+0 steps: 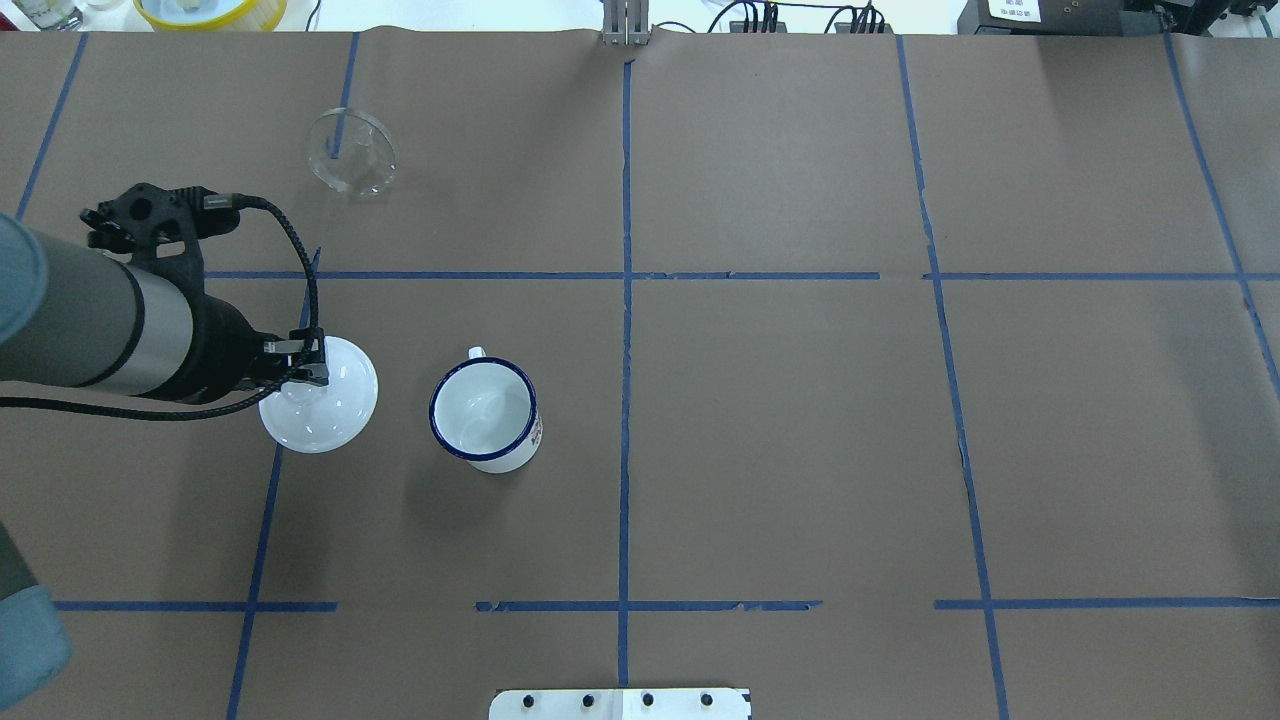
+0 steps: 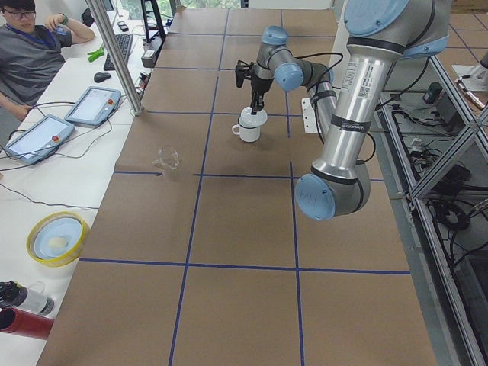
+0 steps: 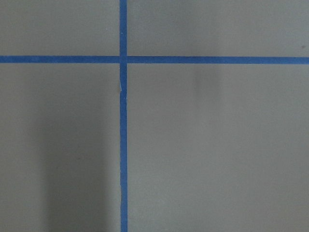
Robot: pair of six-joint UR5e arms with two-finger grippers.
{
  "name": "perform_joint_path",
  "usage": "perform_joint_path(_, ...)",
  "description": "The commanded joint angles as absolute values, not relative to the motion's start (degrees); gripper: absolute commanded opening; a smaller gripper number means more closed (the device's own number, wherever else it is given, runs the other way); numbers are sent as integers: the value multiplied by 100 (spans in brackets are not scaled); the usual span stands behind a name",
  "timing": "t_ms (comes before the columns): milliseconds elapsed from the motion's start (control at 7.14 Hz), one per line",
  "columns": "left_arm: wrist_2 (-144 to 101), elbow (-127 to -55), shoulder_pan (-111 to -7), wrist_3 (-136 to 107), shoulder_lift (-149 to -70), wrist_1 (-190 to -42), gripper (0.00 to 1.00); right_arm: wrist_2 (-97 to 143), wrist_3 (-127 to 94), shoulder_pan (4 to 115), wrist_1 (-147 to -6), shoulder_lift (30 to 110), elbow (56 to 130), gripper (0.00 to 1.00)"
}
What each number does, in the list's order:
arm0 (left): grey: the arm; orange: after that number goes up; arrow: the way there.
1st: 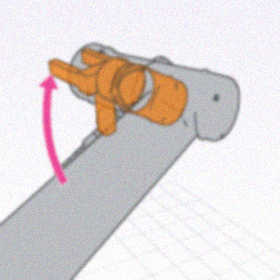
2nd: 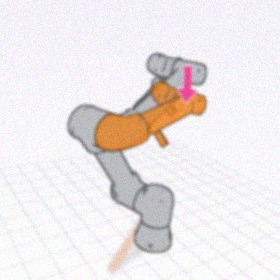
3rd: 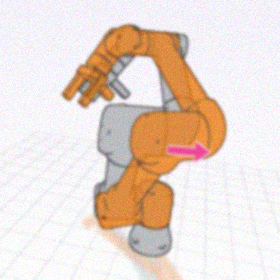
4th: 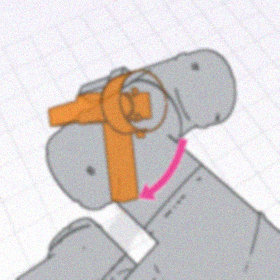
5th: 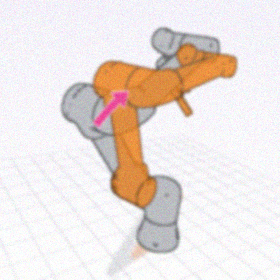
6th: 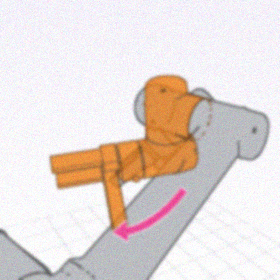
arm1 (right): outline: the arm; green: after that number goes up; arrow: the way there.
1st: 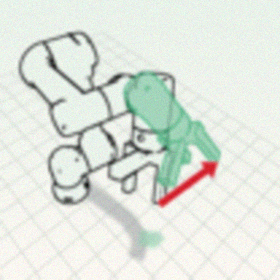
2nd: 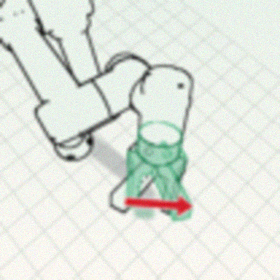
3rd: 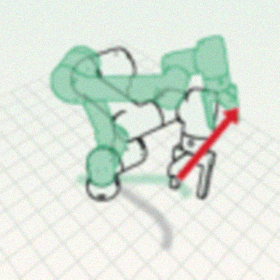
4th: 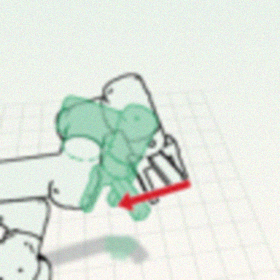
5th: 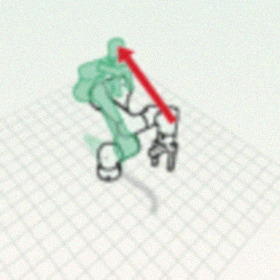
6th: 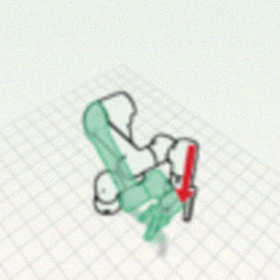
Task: Place funnel on cup
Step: 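Carry the white lid beside the mug and lower it onto the table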
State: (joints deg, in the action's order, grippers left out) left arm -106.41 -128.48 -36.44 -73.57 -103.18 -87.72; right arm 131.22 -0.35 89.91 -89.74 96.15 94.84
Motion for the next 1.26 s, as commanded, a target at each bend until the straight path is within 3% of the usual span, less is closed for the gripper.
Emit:
perform_joint_path(0,-10635,-11519,-3437,-7409,-10248,-10050,0,13122,-35,8991,-8974,9615,9483,100)
perform_joint_path(280,-10635,-11014,-3296,-7392,-10239,-10440,0,13122,-35,8991,-8974,9615,9492,100)
perform_joint_path(980,-10635,-10881,-3182,-7383,-10248,-10450,0,13122,-35,8991,-8974,9615,9483,100)
perform_joint_path(1120,-10635,-10872,-3182,-7400,-10248,-10450,21,13122,-35,8991,-8974,9615,9492,100)
